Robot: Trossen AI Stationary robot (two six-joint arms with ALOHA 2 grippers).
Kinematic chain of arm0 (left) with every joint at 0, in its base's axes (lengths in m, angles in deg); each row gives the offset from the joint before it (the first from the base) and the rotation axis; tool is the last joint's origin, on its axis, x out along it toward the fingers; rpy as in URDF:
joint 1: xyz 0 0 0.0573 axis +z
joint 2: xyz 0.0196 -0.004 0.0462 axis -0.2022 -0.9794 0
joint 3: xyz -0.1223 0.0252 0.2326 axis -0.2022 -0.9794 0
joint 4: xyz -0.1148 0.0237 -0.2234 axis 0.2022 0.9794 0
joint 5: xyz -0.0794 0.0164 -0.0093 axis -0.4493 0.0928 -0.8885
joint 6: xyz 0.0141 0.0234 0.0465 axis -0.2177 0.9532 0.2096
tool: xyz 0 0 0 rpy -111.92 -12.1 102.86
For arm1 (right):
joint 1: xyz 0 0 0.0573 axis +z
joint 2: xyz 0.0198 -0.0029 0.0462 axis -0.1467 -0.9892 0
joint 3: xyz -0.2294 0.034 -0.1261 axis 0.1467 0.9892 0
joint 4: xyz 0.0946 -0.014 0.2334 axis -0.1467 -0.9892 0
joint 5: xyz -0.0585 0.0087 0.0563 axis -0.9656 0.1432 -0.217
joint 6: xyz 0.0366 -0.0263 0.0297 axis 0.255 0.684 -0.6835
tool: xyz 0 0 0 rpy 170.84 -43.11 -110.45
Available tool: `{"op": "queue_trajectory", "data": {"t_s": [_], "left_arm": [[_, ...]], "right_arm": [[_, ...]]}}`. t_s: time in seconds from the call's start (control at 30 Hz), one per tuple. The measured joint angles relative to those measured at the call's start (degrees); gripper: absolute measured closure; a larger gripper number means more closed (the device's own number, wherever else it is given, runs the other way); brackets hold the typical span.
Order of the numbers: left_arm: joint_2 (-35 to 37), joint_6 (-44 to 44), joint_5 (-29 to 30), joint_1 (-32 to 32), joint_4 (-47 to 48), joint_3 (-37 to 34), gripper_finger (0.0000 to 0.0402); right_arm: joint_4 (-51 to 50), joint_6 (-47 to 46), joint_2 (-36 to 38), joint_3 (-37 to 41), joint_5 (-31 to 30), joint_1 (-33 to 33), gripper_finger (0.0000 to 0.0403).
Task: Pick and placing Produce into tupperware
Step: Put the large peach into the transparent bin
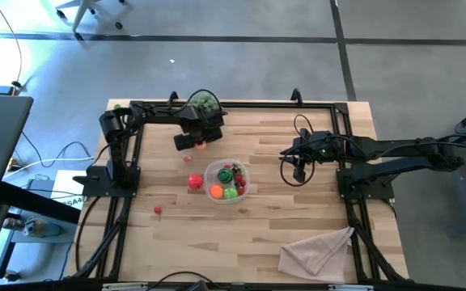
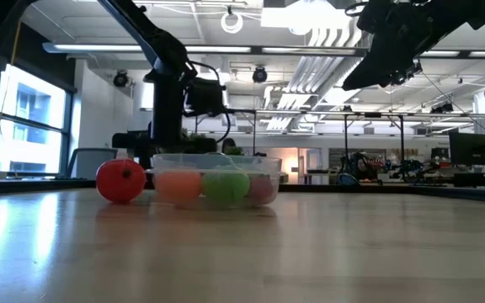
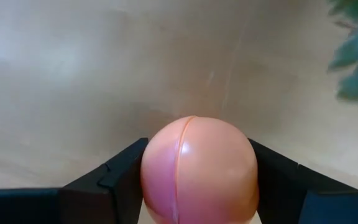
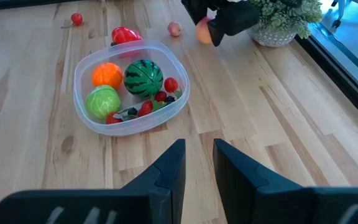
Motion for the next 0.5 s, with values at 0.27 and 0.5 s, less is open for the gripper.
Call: {"op": "queue_trajectory", "data": {"t_s": [0.27,0.5], "left_arm": [[3.3,-0.1,-2.8,-1.4,0.8,0.0,0.0176],[10.5,-0.2,-2.7,-5.6,1.0,0.1,0.0175]], "right_arm": [[-0.2,0.0,0.0,0.0,0.0,0.0,0.0331],[-0.2,0.0,0.0,0.0,0.0,0.0,0.0331]]}}
